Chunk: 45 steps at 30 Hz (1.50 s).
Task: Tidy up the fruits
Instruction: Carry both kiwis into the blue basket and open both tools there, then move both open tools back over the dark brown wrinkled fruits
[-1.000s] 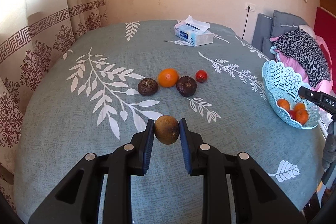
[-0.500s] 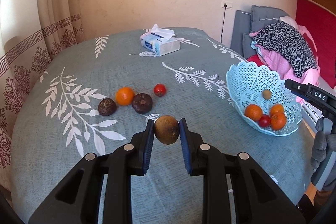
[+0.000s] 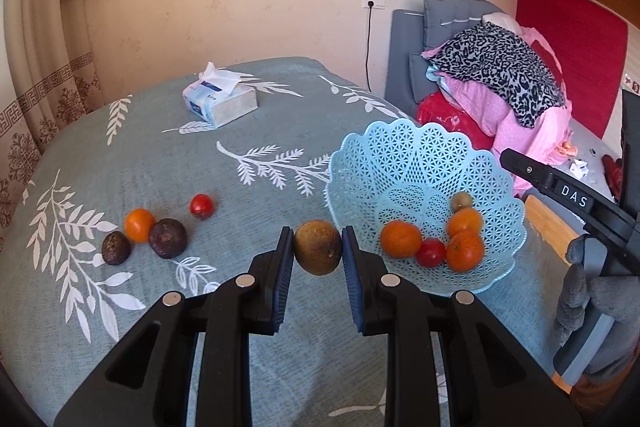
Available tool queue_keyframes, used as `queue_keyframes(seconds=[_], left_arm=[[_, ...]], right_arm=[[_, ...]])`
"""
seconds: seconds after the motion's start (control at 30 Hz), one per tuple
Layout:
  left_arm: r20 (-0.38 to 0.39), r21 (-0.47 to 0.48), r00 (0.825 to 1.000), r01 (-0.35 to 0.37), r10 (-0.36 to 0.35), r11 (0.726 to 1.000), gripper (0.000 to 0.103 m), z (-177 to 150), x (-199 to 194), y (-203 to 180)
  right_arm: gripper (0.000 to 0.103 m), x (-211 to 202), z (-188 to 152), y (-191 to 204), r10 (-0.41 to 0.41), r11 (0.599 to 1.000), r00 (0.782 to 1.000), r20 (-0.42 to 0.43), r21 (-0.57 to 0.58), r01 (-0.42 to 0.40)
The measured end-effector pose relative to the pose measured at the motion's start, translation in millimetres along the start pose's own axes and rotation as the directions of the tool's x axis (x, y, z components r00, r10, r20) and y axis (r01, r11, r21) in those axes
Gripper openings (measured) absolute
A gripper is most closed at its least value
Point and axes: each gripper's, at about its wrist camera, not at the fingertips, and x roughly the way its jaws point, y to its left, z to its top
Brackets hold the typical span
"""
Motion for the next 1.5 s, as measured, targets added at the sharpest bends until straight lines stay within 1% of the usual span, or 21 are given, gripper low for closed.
queue_keyframes(seconds=[0.17, 0.3, 0.43, 0.47, 0.5, 0.57, 0.6, 0.67, 0.77, 0.93, 1.07, 1.13, 1.17, 1.27, 1.5], left_arm=[[-0.005, 0.023, 0.999, 0.032, -0.032, 0.999, 0.025, 8.8, 14.1, -14.1], [-0.013, 0.017, 0.998, 0.062, -0.062, 0.998, 0.025, 13.5, 25.2, -19.1], [-0.016, 0.006, 0.997, 0.07, -0.07, 0.998, 0.026, 17.1, 36.6, -19.3], [-0.024, -0.001, 0.997, 0.068, -0.068, 0.998, 0.028, 17.5, 39.4, -18.1], [-0.029, -0.01, 0.997, 0.065, -0.065, 0.998, 0.032, 17.9, 41.2, -16.3], [-0.023, -0.029, 0.998, 0.05, -0.05, 0.998, 0.064, 17.1, 41.2, -11.6], [-0.013, -0.036, 0.999, 0.038, -0.038, 0.999, 0.07, 16.7, 40.3, -9.4], [-0.004, -0.049, 1.0, 0.022, -0.022, 0.999, 0.078, 16.5, 39.6, -3.5], [-0.001, -0.064, 1.0, -0.006, 0.006, 0.998, 0.087, 15.8, 39.4, 4.0], [0.014, -0.046, 0.997, -0.078, 0.079, 0.996, 0.092, 12.6, 37.9, 10.3], [0.011, -0.041, 0.994, -0.109, 0.109, 0.993, 0.093, 10.9, 37.4, 13.7], [0.015, -0.041, 0.992, -0.124, 0.125, 0.991, 0.093, 10.0, 35.7, 16.0], [0.019, -0.04, 0.991, -0.131, 0.132, 0.991, 0.093, 9.7, 35.2, 17.5], [0.028, -0.04, 0.988, -0.148, 0.149, 0.988, 0.093, 8.3, 32.4, 21.5], [0.037, -0.061, 0.986, -0.158, 0.161, 0.985, 0.093, 5.9, 23.8, 33.2]], right_arm=[[0.056, 5.4, -3.5, 2.1, 0.002, 1.0, 1.0, -0.015, -0.012, -0.002], [0.056, 10.4, -7.6, 7.9, 0.01, 0.999, 0.999, -0.032, -0.03, -0.011], [0.056, 12.9, -9.3, 9.4, 0.01, 0.999, 0.999, -0.041, -0.034, -0.012], [0.056, 13.2, -9.2, 9.1, 0.009, 0.999, 0.999, -0.042, -0.033, -0.011], [0.056, 13.5, -9.2, 8.8, 0.009, 0.999, 0.999, -0.043, -0.031, -0.01], [0.061, 14.0, -9.0, 8.3, 0.01, 1.0, 0.999, -0.044, -0.026, -0.011], [0.064, 13.6, -9.1, 8.0, 0.01, 1.0, 0.999, -0.041, -0.024, -0.011], [0.064, 13.8, -9.3, 7.7, 0.011, 1.0, 0.999, -0.044, -0.025, -0.012], [0.064, 13.7, -10.6, 8.3, 0.012, 0.999, 0.999, -0.049, -0.029, -0.013], [0.065, 13.3, -11.6, 11.5, 0.014, 0.999, 0.999, -0.051, -0.036, -0.016], [0.066, 14.7, -12.6, 14.3, 0.014, 0.999, 0.998, -0.056, -0.043, -0.017], [0.071, 15.3, -12.6, 16.3, 0.016, 0.999, 0.998, -0.057, -0.044, -0.019], [0.072, 15.1, -12.8, 17.4, 0.017, 0.999, 0.998, -0.056, -0.045, -0.02], [0.072, 15.0, -13.7, 22.6, 0.019, 0.998, 0.998, -0.058, -0.057, -0.023], [0.073, 14.7, -13.5, 42.1, 0.035, 0.995, 0.998, -0.06, -0.094, -0.041]])
